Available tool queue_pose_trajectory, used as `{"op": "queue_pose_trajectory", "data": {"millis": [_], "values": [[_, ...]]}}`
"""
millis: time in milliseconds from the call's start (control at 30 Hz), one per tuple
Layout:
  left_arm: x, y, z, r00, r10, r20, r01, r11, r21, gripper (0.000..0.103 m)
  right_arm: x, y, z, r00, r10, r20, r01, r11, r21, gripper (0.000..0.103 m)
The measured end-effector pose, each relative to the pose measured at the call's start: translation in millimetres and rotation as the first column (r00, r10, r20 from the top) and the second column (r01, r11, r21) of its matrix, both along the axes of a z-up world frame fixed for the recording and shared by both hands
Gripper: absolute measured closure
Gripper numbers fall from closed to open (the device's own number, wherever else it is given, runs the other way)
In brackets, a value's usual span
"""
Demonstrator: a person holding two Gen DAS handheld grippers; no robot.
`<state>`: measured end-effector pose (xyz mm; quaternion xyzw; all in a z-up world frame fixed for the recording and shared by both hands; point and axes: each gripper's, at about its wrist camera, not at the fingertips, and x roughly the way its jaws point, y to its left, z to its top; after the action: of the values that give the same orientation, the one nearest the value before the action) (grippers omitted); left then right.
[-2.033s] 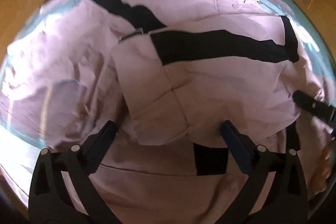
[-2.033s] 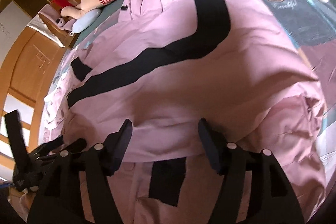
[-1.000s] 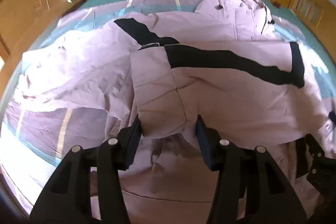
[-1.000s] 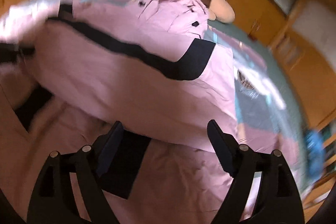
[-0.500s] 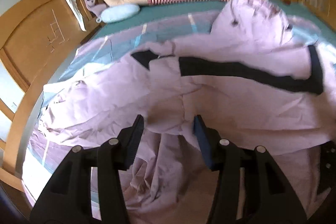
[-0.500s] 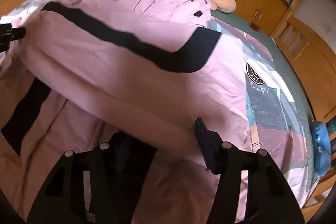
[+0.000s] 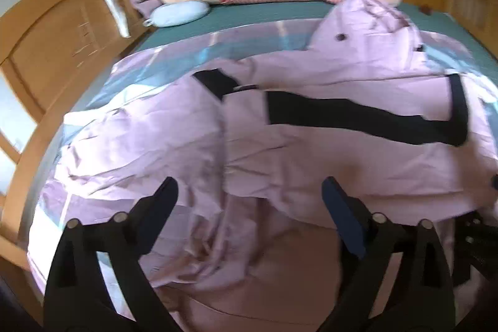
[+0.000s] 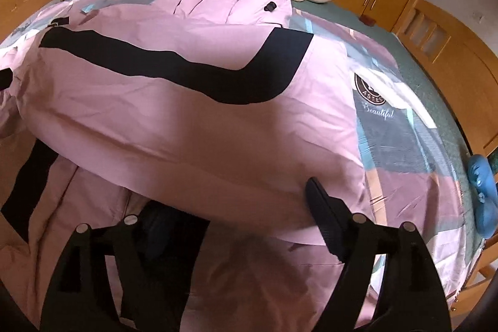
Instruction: Fold large clothes
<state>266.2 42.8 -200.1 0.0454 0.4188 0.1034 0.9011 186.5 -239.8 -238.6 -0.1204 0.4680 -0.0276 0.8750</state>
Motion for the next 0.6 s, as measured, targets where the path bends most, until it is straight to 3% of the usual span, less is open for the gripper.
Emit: {"op": "queue_pose_trajectory", "data": {"millis": [133,233,300,467,533,600], "values": [[5.8,-17.4,-16.7,0.996,-0.065,-0.055,0.067,0.997,0.034,0.005,-2.2,6.7,-3.4,1.000,0.022,-0.008,-0.023,1.000,-0.007,0.023],[19.6,-15.8,-50.1,0.982,-0.056,-0.183,0.059,0.998,0.012,0.005,-1.9,12.0,-8.4,0.999,0.035,-0.020,-0.035,0.999,-0.033,0.023],[24.2,-7.8,-63.9,0.975,-0.037,-0.221,0.031,0.999,-0.032,0.005,-1.4,13.1,-9.8,0.999,0.037,-0.024,-0.038,0.998,-0.041,0.023],[22.4,-7.2,-60.3,0.980,-0.035,-0.198,0.029,0.999,-0.030,0.004,-11.9,-1.2,25.0,0.988,0.003,0.157,-0.015,0.997,0.077,0.023],[23.0,-6.9,-62.8,0.978,-0.036,-0.205,0.030,0.999,-0.031,0.004,-10.4,-10.7,27.3,0.985,-0.032,0.171,0.012,0.993,0.117,0.023],[23.6,-7.1,-66.8,0.977,-0.030,-0.212,0.028,1.000,-0.013,0.004,-3.8,-21.0,21.8,0.989,-0.066,0.130,0.043,0.984,0.174,0.023]]}}
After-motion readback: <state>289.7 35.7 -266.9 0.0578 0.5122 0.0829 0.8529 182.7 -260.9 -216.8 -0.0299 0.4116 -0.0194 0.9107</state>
